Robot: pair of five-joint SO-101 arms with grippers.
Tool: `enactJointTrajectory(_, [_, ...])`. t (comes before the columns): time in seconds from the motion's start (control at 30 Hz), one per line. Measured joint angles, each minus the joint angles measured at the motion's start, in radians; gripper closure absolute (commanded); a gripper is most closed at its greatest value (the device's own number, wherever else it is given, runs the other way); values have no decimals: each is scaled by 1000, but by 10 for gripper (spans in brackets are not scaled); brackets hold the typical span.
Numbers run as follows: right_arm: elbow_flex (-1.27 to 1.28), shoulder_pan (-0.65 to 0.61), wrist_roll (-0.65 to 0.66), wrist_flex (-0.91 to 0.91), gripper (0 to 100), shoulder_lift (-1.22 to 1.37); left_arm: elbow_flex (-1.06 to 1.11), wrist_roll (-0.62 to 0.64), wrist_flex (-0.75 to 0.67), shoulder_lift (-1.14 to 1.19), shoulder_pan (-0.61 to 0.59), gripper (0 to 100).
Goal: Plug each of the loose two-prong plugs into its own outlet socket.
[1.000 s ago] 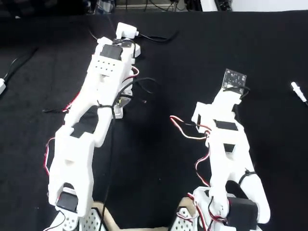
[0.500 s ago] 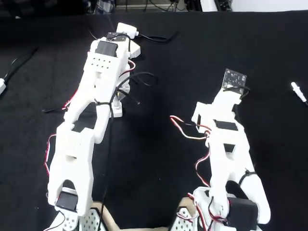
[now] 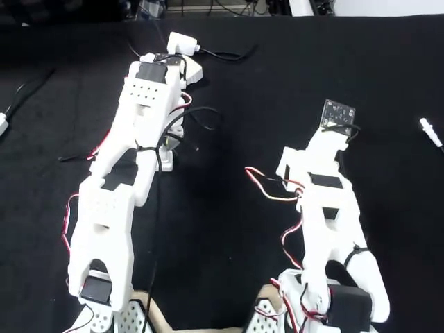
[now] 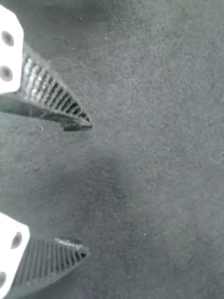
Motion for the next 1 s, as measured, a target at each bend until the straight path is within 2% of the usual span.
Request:
enactJointTrajectory(0.43, [0,0,0,0,627,0,26,-8,-2,0,-6,972])
enactJointTrajectory(1.0, [0,0,0,0,627,0,32,-8,-2,132,0,972])
